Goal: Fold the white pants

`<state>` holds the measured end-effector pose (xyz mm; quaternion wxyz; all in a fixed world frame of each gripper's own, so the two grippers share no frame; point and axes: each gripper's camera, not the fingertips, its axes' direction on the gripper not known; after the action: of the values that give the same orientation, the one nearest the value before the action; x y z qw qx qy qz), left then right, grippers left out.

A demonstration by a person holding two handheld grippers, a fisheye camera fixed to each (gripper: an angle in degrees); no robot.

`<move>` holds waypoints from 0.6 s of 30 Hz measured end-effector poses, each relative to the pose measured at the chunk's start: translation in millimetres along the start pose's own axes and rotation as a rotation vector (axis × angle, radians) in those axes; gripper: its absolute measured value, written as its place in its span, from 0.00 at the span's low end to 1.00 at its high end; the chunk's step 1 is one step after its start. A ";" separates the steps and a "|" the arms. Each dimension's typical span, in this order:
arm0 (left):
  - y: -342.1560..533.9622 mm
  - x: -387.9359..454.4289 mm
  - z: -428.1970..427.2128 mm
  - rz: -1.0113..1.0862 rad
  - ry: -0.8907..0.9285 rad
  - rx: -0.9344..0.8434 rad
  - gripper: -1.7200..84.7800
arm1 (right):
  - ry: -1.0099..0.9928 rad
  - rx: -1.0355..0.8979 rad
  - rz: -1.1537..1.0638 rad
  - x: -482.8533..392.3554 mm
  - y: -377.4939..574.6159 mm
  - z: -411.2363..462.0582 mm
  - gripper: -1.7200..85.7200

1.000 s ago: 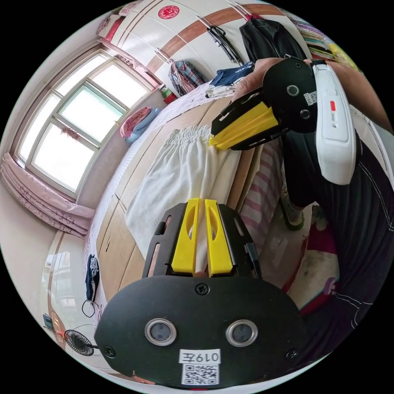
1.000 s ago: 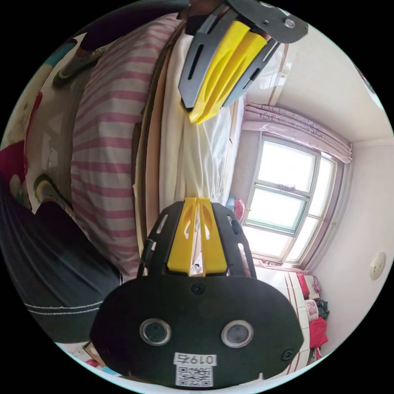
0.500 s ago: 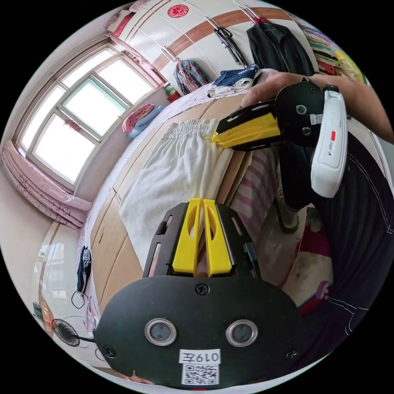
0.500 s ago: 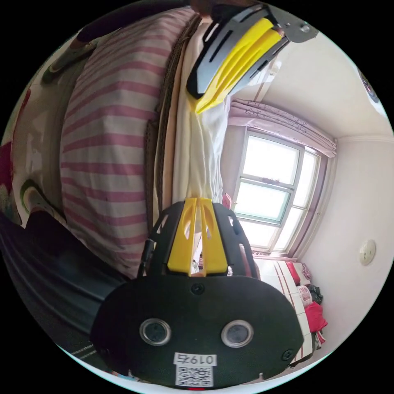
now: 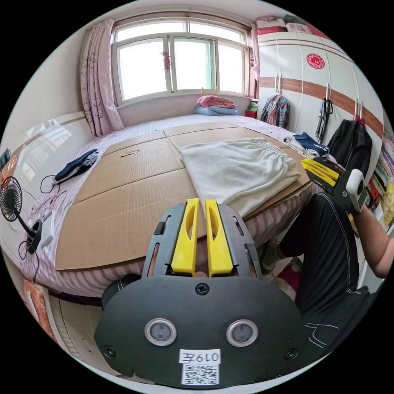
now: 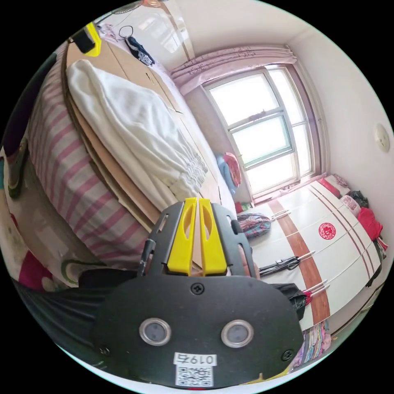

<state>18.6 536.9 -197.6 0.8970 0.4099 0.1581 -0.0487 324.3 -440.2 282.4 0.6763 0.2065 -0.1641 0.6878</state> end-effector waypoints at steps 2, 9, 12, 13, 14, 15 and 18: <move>-1.3 6.5 5.5 0.027 -0.023 -0.040 0.03 | -0.027 -0.042 -0.022 -14.0 -3.0 6.0 0.01; 7.6 19.8 9.2 0.092 -0.056 -0.065 0.03 | -0.046 -0.086 -0.141 -49.9 0.6 6.7 0.01; 9.6 23.3 6.6 0.105 -0.077 -0.064 0.03 | -0.076 -0.085 -0.123 -49.6 3.6 3.7 0.01; 9.9 24.2 6.0 0.106 -0.081 -0.064 0.03 | -0.080 -0.084 -0.124 -51.0 5.5 2.5 0.01; 10.8 26.2 5.2 0.110 -0.089 -0.065 0.03 | -0.074 -0.081 -0.134 -54.2 7.8 0.8 0.01; 12.3 29.0 4.6 0.120 -0.101 -0.068 0.03 | -0.070 -0.078 -0.140 -56.1 9.2 -0.3 0.01; 19.4 36.9 1.7 0.146 -0.141 -0.065 0.03 | -0.049 -0.070 -0.157 -63.8 16.7 -7.4 0.01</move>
<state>58.2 550.0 -194.6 0.9198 0.3867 0.0659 -0.0068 307.1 -492.0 244.6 0.7308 0.2118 -0.1880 0.6211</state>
